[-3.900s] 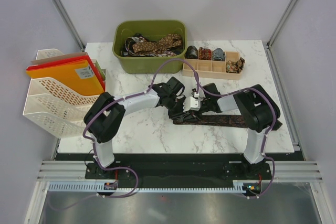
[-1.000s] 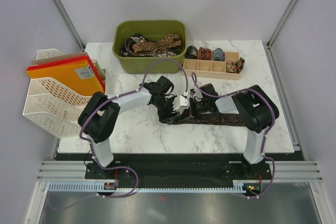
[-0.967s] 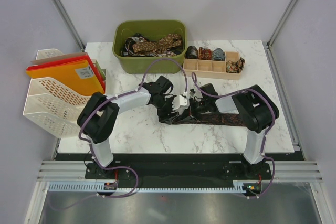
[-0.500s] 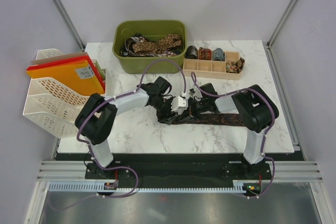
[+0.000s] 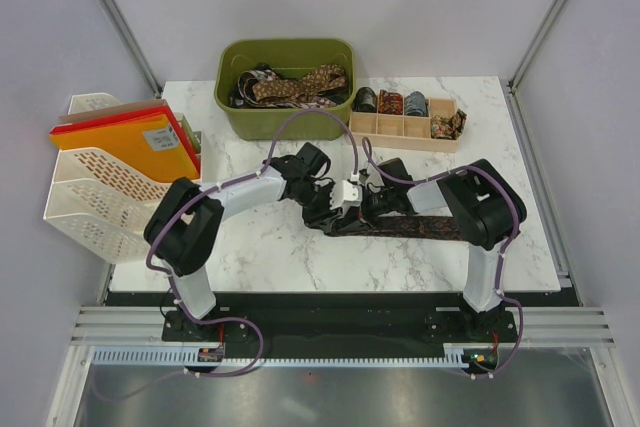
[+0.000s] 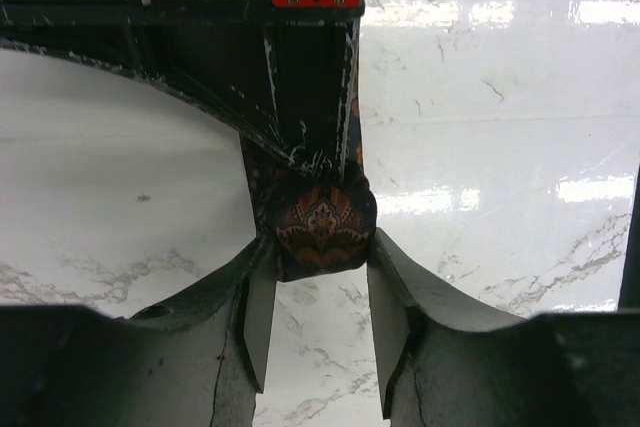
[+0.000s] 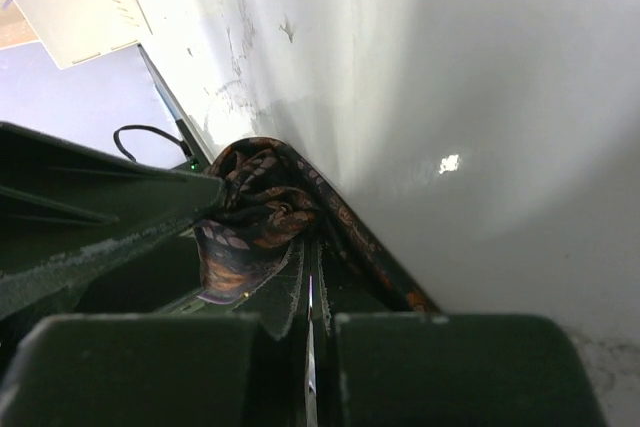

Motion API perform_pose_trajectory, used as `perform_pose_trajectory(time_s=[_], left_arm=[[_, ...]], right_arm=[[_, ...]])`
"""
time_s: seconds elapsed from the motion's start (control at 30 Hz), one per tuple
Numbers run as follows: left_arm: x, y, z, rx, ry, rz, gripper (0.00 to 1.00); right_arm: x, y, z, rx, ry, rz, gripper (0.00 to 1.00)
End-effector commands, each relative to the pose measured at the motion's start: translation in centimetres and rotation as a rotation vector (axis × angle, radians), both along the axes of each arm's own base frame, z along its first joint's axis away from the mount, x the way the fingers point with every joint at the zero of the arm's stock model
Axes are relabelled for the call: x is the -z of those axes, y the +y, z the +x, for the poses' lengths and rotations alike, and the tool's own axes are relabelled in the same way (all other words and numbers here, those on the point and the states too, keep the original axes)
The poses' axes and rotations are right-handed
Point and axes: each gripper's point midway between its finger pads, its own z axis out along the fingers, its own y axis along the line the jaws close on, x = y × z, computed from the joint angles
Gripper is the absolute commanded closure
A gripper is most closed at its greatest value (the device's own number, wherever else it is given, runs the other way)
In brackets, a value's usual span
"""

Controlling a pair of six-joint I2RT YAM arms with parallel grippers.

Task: Roll the ties
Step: Roll the tie at the center of the board.

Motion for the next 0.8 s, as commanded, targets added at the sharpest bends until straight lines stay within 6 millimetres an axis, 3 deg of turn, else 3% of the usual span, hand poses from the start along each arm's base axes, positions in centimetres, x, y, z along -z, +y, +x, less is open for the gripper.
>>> perform_pose_trajectory(time_s=[0.0,0.17,0.27,0.53,0.77], left_arm=[[-1.2,-3.4,0.3,0.046,-0.019,-0.081,0.55],[0.4,-4.4,0.1,0.05,-0.021,-0.038,0.55],[1.5,-4.1,0.1,0.038,-0.023,0.007,0.58],[4.3,-1.6,-1.2,0.046,0.021,0.151,0.66],[5.9,-0.3,-1.5,0.055,0.032,0.227,0.69]], right_arm=[[2.7,-0.3,0.2,0.043,-0.007,-0.086,1.0],[2.0,0.0,0.4,0.037,-0.027,-0.061,1.0],[1.4,0.1,0.5,0.027,-0.04,-0.052,0.99],[-3.2,-0.2,2.0,0.011,-0.118,-0.007,0.79],[-4.6,-2.1,2.6,0.021,-0.127,-0.004,0.68]])
